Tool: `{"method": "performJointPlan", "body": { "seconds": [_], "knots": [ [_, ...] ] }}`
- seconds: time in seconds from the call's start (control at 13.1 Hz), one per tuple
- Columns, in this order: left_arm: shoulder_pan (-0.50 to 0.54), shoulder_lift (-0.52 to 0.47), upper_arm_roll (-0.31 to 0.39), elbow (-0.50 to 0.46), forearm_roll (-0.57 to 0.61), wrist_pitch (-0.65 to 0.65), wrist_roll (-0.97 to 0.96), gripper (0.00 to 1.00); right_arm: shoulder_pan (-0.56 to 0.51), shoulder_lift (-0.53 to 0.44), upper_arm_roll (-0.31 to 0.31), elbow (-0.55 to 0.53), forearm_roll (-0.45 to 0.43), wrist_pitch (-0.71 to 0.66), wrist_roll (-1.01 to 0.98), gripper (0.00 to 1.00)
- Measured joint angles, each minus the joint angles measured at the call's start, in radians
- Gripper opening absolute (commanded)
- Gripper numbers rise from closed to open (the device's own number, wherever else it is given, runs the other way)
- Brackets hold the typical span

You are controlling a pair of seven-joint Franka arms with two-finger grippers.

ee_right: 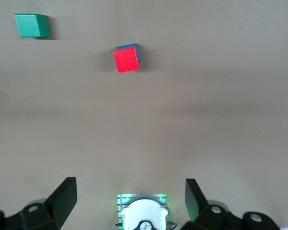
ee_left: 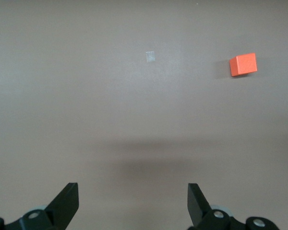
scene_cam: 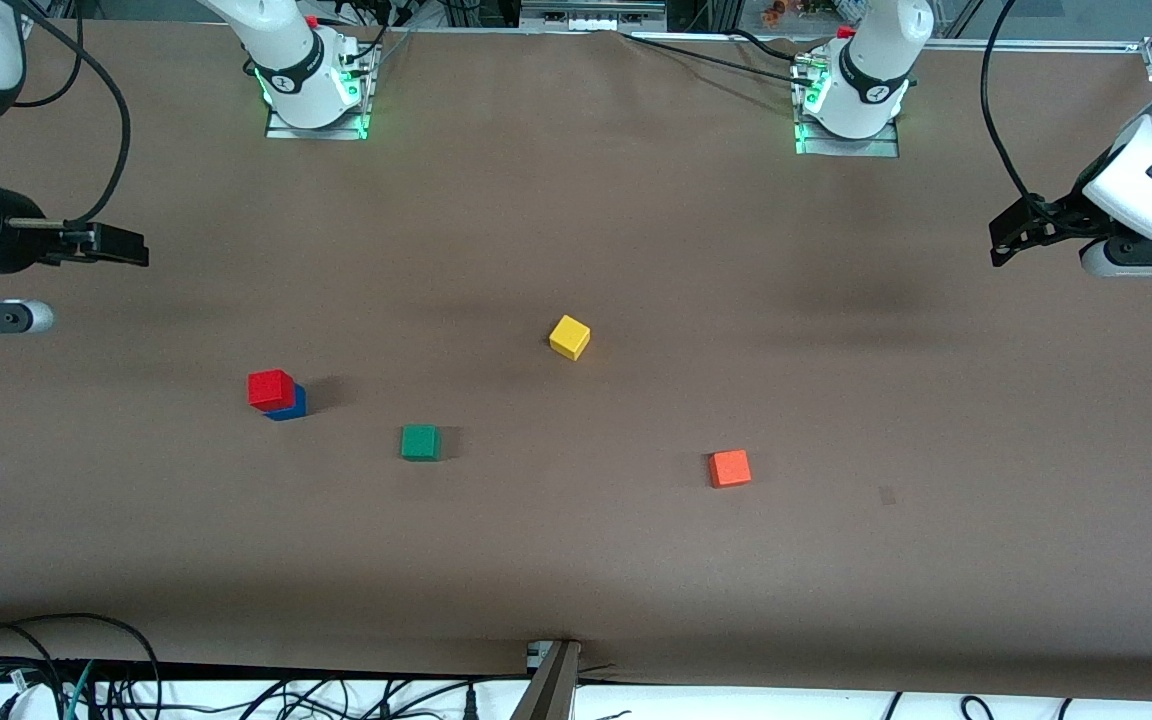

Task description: Pass red block to right arm, stack on blue

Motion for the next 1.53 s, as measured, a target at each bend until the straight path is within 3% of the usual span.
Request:
{"method": "performJointPlan", "body": {
  "seconds": [0.38,0.69,0.99,1.53],
  "knots": [
    [0.0,0.0,-0.014,0.001,0.0,-0.001,0.0,1.0,-0.018,-0.144,0.048,-0.149,0.0,0.055,0.063,1.0],
    [-0.001,0.0,-0.021,0.002,0.0,-0.001,0.0,1.0,-0.043,-0.233,0.054,-0.167,0.0,0.074,0.051,1.0],
    [-0.001,0.0,-0.022,0.003,0.0,-0.004,0.0,1.0,-0.052,-0.247,0.054,-0.184,-0.025,0.074,-0.059,1.0],
    [0.0,0.0,-0.022,0.004,0.0,-0.009,0.0,1.0,-0.055,-0.232,0.054,-0.19,-0.027,0.08,-0.069,1.0]
  ]
}}
